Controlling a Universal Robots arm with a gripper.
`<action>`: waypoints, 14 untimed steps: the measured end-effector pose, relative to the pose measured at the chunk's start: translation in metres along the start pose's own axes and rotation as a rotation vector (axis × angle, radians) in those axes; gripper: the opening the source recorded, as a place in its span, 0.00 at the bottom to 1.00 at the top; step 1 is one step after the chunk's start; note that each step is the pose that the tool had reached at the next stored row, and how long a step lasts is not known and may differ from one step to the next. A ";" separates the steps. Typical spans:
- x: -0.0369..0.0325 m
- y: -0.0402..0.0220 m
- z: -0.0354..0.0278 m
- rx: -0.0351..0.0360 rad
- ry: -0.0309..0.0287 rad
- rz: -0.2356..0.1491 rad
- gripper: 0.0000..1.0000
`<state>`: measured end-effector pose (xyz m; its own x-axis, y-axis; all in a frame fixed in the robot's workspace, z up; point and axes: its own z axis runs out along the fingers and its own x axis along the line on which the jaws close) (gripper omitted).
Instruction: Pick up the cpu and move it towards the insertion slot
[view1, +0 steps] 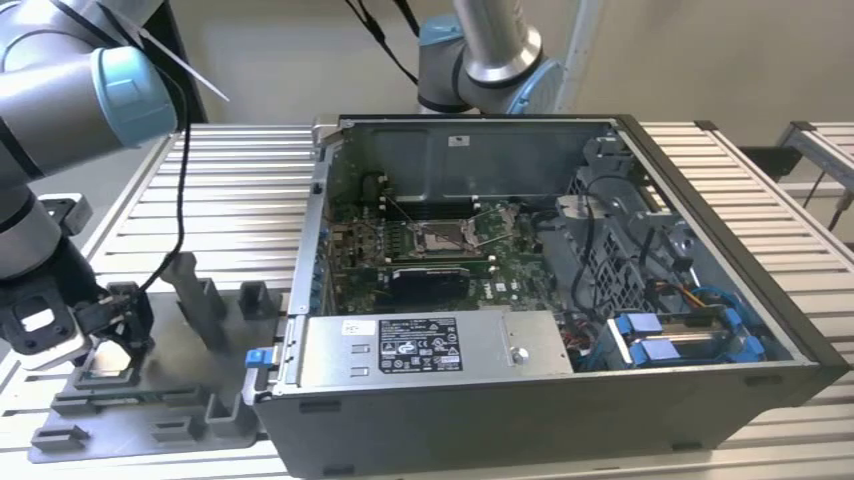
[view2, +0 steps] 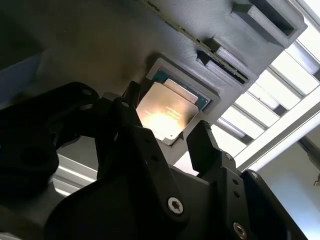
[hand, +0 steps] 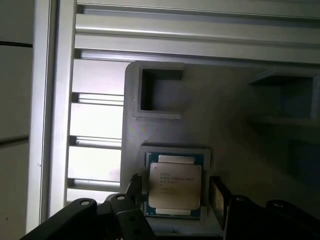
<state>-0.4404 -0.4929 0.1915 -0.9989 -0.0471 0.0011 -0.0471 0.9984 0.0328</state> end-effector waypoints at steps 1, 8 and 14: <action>0.0000 -0.0005 0.0004 0.0000 0.0000 0.000 1.00; 0.0002 -0.0020 0.0025 0.0001 0.0001 0.000 1.00; 0.0002 -0.0021 0.0028 0.0001 0.0001 0.000 1.00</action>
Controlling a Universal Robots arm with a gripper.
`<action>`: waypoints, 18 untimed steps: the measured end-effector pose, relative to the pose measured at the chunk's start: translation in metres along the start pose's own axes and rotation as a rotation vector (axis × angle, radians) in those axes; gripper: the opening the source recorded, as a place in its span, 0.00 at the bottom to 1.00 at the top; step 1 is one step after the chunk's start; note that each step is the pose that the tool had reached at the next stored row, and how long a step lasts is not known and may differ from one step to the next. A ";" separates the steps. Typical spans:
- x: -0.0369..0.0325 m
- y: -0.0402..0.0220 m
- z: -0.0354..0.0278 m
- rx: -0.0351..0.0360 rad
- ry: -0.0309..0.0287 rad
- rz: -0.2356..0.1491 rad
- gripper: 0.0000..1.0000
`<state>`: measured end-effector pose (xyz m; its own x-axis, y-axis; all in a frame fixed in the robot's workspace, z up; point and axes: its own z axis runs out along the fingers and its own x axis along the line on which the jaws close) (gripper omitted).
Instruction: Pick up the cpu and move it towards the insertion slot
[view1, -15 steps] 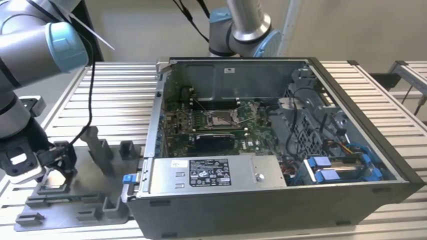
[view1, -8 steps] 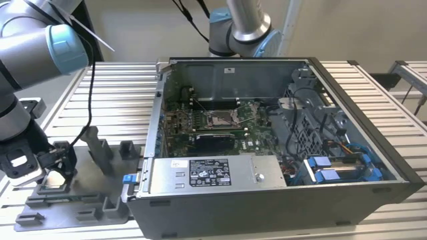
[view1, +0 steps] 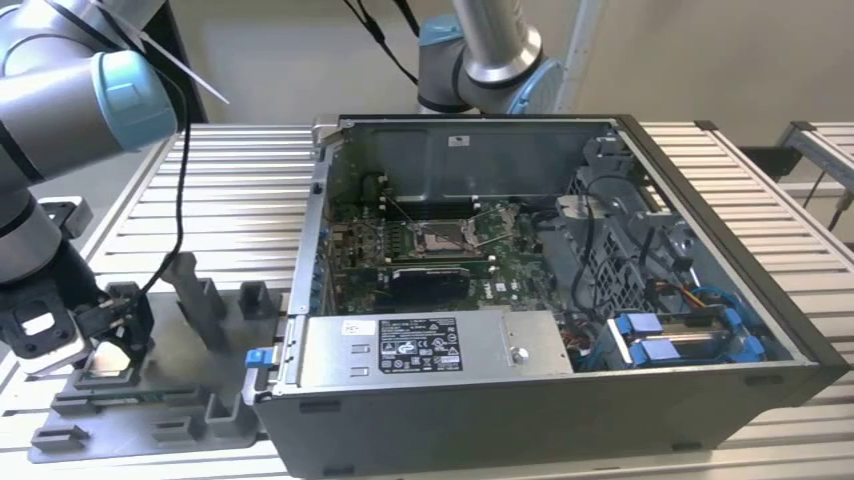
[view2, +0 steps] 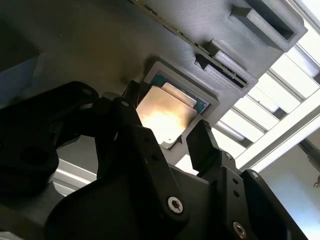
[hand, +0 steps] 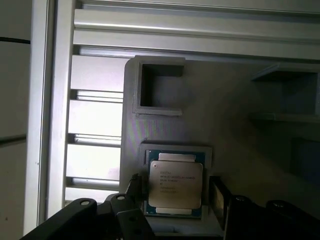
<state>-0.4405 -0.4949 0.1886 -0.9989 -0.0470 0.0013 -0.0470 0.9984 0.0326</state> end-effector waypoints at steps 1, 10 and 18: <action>0.0000 0.0000 0.0001 -0.0001 -0.0001 0.000 1.00; 0.0000 0.0000 0.0005 0.0000 0.0000 0.000 0.00; 0.0000 0.0000 0.0009 0.0000 0.0000 0.000 0.00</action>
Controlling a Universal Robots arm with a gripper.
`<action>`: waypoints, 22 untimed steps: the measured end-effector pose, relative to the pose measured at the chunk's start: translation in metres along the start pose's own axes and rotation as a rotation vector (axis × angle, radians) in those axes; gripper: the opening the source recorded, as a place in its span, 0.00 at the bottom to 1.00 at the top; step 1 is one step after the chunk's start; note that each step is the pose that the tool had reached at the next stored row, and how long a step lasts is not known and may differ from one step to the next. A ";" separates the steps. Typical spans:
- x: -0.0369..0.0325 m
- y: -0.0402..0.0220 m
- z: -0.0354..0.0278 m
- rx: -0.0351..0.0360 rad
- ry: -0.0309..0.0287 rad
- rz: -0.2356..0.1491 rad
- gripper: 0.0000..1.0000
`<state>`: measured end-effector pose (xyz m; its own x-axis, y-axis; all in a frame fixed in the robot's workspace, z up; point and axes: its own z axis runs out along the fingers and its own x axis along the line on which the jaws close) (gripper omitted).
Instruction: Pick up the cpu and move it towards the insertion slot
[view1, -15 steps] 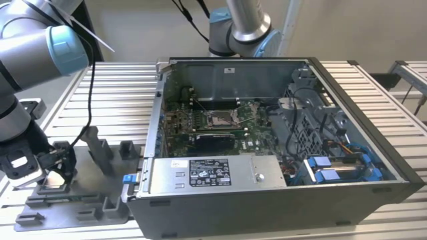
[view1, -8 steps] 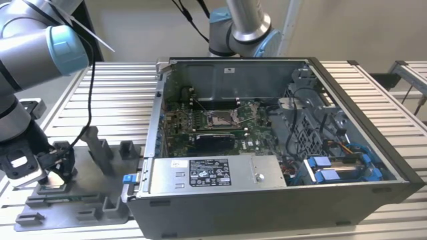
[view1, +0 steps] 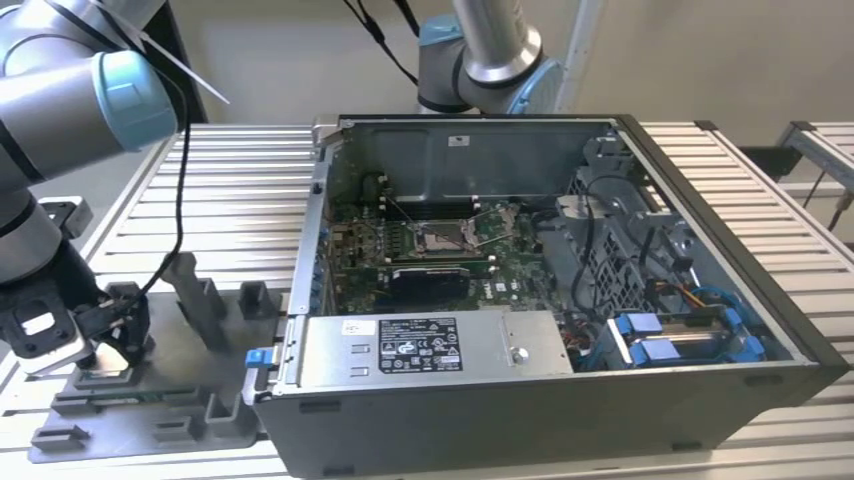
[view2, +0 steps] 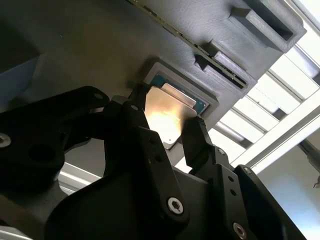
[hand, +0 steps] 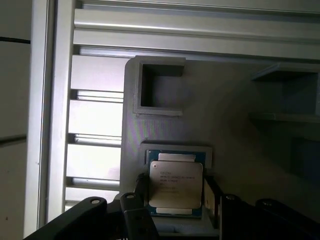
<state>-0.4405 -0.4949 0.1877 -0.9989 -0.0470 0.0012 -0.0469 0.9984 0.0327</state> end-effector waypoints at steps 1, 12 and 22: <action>0.0000 0.0000 0.0000 0.0000 0.0000 0.000 0.00; 0.0000 0.0000 0.0005 0.0000 0.0001 0.000 0.00; 0.0000 0.0004 -0.0119 -0.0003 0.0063 0.000 0.00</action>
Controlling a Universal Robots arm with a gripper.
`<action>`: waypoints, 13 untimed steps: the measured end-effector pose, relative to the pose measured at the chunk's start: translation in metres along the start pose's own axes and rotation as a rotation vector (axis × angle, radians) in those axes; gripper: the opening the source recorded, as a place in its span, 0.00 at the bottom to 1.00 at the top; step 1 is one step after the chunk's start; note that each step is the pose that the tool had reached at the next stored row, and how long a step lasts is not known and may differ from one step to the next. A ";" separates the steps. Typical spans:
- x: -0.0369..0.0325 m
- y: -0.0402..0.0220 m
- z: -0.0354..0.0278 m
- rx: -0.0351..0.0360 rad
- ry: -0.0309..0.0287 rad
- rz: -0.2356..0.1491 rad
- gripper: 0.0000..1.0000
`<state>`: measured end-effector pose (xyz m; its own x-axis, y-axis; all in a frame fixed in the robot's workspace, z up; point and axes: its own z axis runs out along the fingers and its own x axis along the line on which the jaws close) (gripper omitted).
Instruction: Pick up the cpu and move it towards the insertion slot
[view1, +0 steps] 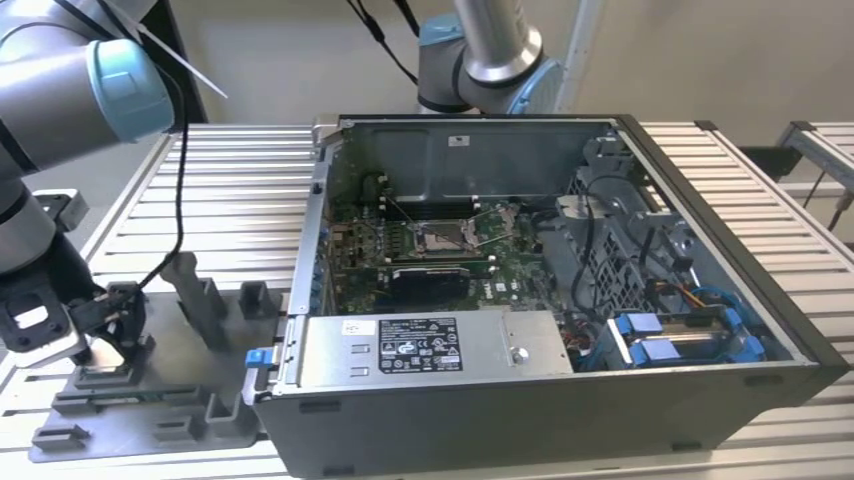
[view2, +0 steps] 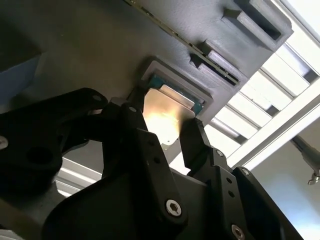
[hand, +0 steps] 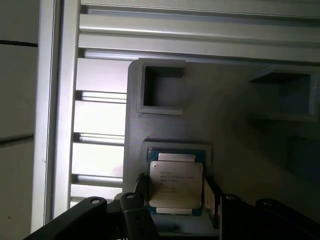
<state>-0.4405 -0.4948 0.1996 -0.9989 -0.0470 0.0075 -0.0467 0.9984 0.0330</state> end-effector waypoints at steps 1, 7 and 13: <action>0.0000 0.0000 -0.0025 0.0000 0.0009 0.000 0.00; 0.0001 0.0006 -0.0197 -0.0002 0.0054 0.000 0.00; 0.0003 0.0012 -0.0372 -0.0004 0.0092 0.000 0.00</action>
<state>-0.4405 -0.4949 0.2369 -0.9988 -0.0470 0.0167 -0.0464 0.9984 0.0334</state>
